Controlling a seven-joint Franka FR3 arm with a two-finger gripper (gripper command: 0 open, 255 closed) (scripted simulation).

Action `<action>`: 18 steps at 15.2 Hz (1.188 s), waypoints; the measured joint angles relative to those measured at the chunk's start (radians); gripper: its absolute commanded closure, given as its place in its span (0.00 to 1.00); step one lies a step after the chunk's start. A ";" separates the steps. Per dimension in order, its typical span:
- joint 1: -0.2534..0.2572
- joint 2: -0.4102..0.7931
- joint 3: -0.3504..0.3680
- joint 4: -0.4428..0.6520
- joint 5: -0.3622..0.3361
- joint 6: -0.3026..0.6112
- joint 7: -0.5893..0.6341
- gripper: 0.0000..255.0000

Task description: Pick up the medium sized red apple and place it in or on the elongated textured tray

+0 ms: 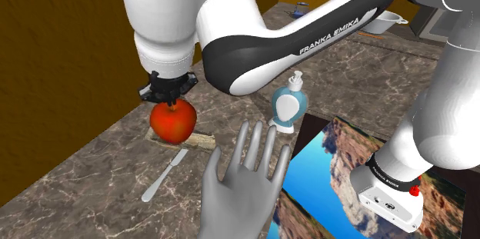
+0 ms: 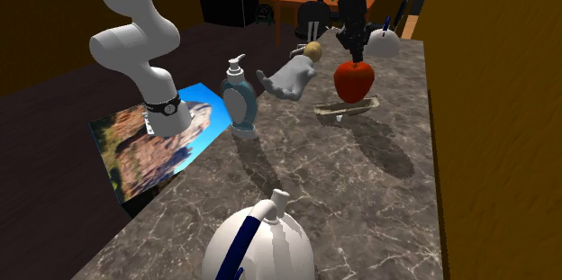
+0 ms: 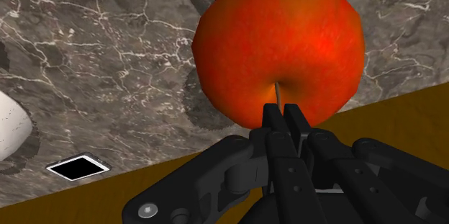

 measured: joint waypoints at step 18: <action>0.004 -0.045 0.021 0.015 0.041 -0.048 -0.014 0.00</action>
